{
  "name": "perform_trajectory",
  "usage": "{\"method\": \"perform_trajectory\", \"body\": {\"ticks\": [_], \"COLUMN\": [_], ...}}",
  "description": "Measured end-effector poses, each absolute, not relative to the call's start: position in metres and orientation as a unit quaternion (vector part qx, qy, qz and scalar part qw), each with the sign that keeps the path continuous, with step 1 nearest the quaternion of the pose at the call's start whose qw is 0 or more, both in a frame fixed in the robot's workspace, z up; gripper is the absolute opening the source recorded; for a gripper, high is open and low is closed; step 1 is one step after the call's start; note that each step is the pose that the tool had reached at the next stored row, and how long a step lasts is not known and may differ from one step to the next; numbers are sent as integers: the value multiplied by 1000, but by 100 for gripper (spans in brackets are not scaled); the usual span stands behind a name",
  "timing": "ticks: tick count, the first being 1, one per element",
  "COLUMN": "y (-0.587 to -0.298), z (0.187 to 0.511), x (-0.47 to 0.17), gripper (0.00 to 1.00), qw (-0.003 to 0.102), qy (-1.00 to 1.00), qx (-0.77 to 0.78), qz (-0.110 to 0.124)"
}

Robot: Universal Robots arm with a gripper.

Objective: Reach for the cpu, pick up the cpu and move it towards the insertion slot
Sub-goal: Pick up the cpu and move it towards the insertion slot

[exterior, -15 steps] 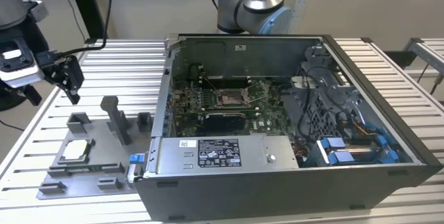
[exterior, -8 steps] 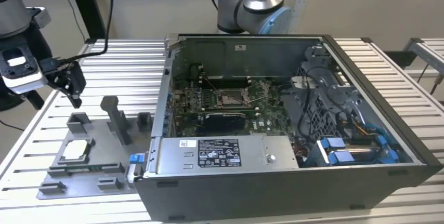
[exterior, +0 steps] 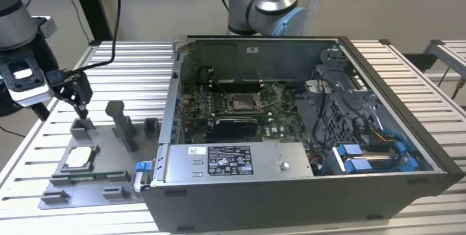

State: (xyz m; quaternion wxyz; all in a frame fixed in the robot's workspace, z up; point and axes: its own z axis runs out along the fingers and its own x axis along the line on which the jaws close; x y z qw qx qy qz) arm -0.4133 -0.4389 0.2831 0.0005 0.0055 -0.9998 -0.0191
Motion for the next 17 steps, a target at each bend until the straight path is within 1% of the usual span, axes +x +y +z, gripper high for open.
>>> {"method": "perform_trajectory", "body": {"ticks": [8,17], "y": [-449,-451], "z": [270,254], "x": [-416,-416], "gripper": [100,100], "qw": [1,1], "qy": [-1000,-1000], "qx": [5,6], "qz": [-19,-19]}}
